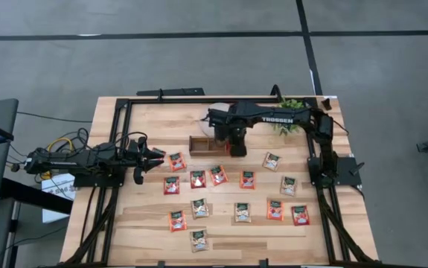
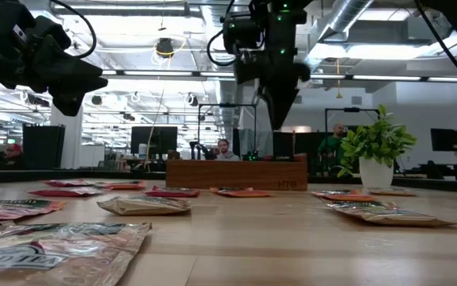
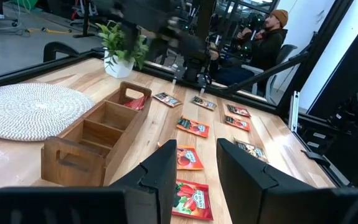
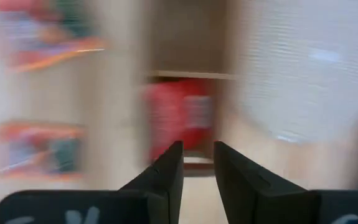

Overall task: Pick & Place Tea
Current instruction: Put the red tea bag into the right slot of the wooden organizer

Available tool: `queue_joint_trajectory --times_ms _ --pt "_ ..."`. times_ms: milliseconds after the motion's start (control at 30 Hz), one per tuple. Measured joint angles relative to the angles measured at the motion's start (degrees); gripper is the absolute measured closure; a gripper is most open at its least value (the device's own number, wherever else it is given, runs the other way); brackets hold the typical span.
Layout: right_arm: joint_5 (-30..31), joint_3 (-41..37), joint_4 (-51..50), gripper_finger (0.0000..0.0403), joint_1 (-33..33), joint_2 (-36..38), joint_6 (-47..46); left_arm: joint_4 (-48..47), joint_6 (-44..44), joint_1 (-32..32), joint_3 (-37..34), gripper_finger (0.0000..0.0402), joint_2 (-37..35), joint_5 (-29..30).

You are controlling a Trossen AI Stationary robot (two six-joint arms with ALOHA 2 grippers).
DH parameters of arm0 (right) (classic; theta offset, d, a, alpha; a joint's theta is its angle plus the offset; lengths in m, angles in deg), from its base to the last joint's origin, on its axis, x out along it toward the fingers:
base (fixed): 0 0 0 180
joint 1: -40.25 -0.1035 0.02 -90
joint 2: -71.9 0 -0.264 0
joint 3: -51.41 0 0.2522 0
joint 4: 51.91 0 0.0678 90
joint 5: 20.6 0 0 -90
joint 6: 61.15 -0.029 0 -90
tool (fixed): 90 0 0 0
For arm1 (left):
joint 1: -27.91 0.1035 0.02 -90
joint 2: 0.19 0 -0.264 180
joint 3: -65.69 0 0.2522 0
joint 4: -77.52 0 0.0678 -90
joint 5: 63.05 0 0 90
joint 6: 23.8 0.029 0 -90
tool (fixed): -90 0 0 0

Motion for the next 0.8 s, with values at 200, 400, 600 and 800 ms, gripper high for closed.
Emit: queue_joint_trajectory --times_ms 200,400,600,800 --pt "-7.54 0.0 -1.97 0.0322 -2.27 0.0 3.88 0.0 0.0 0.02 0.0 0.0296 -0.01 0.0" --pt "-10.9 -0.02 -1.46 0.0322 -4.44 -0.14 9.16 -0.02 0.0 0.0 0.0 0.0296 -0.01 0.0" --pt "-14.83 -3.07 0.7 0.0322 -4.96 -0.33 11.19 -0.02 0.0 0.0 0.0 0.0296 -0.01 0.0" --pt "-14.43 -5.77 4.41 0.0322 -4.87 -0.35 9.5 -0.02 0.0 0.0 0.0 0.0296 -0.01 0.0"
